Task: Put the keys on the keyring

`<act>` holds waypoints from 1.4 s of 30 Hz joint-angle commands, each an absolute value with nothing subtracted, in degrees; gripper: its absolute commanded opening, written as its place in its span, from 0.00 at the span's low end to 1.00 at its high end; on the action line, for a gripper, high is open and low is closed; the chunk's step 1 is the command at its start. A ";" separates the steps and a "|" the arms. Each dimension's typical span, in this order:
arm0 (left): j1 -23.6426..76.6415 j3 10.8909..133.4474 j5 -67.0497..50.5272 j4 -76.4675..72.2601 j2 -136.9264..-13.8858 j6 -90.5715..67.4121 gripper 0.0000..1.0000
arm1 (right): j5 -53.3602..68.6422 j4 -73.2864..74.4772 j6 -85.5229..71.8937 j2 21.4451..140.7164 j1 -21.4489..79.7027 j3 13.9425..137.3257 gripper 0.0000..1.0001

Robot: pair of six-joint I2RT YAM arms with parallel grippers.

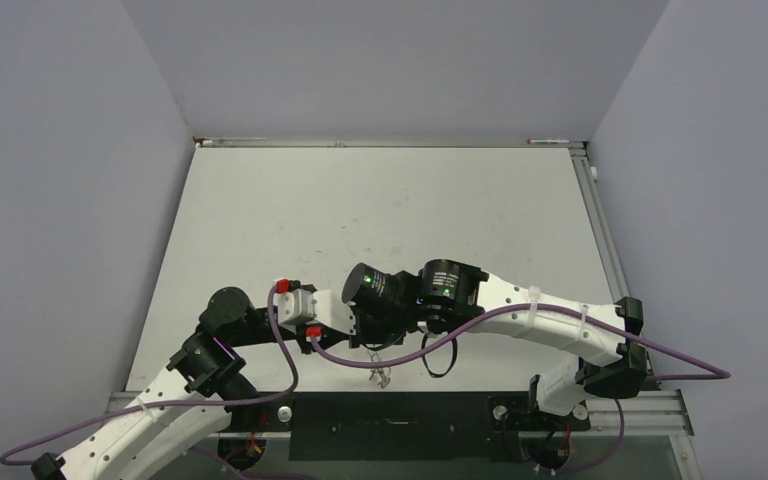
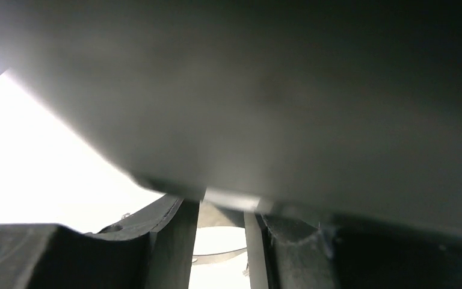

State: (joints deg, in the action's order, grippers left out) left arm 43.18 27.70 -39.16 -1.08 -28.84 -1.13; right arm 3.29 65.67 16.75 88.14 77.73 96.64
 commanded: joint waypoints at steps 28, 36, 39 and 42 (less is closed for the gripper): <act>43.96 27.60 -38.24 1.05 -27.65 -0.27 0.31 | 1.75 59.07 17.40 84.55 78.92 100.10 0.05; 43.91 26.77 -38.56 -0.61 -24.63 -1.41 0.46 | 1.35 56.49 17.29 82.21 78.91 98.49 0.05; 43.88 25.91 -37.48 -1.62 -22.19 -1.56 0.47 | 1.34 56.34 17.40 81.28 78.90 98.01 0.05; 43.93 25.43 -36.37 -1.81 -20.49 -0.65 0.46 | 1.44 55.82 17.39 80.49 78.78 97.73 0.05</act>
